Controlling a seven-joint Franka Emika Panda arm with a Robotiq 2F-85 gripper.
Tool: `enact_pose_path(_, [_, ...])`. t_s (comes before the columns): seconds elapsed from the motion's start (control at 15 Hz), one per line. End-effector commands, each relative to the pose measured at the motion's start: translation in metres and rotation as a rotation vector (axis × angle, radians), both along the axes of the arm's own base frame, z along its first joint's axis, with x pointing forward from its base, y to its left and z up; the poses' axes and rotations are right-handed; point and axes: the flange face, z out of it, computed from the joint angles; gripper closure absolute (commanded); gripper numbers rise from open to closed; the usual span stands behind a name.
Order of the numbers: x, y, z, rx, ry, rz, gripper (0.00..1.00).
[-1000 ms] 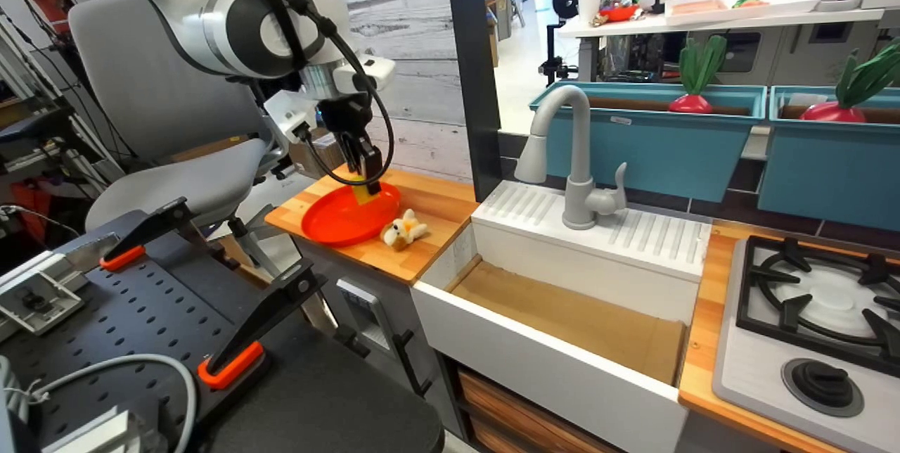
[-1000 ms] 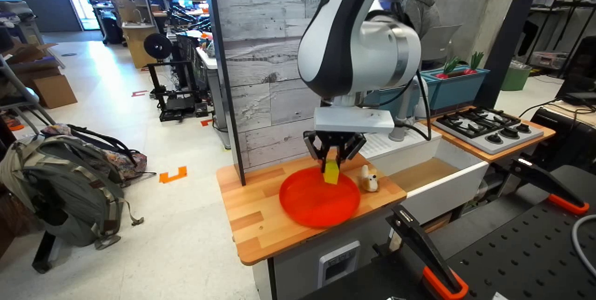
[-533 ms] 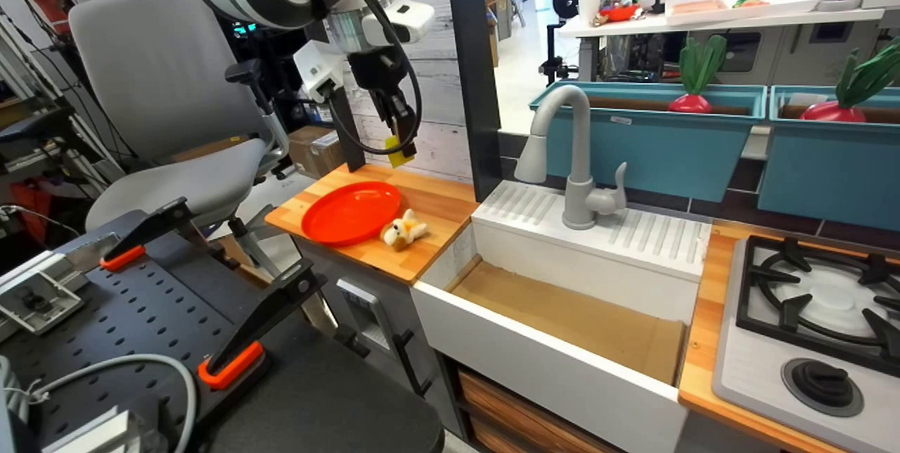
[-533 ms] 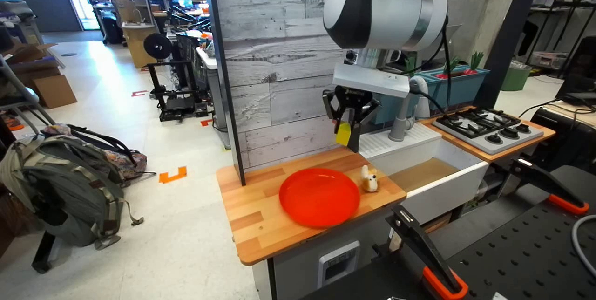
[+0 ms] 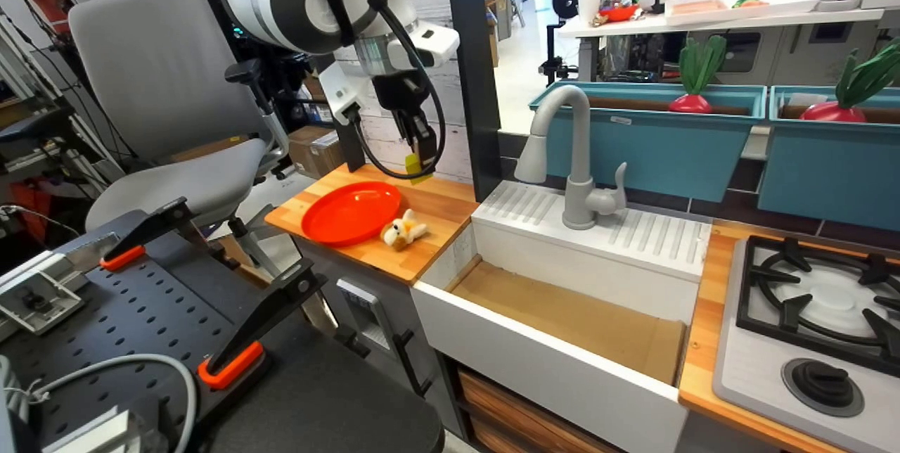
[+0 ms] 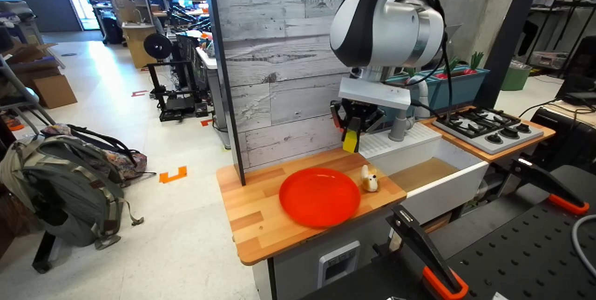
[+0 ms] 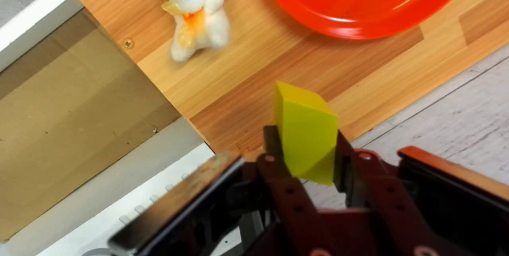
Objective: Put the yellow cube on the countertop
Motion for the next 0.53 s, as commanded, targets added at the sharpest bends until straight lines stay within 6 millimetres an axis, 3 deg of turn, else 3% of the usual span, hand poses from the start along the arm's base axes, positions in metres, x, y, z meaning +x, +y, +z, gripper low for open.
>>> enact_pose_path(0.0, [0.015, 0.002, -0.029, -0.011, 0.024, -0.018, 0.92])
enact_pose_path(0.27, [0.024, 0.002, -0.054, -0.021, 0.053, -0.032, 0.92])
enact_pose_path(0.47, [0.027, 0.002, -0.061, -0.021, 0.075, -0.034, 0.92])
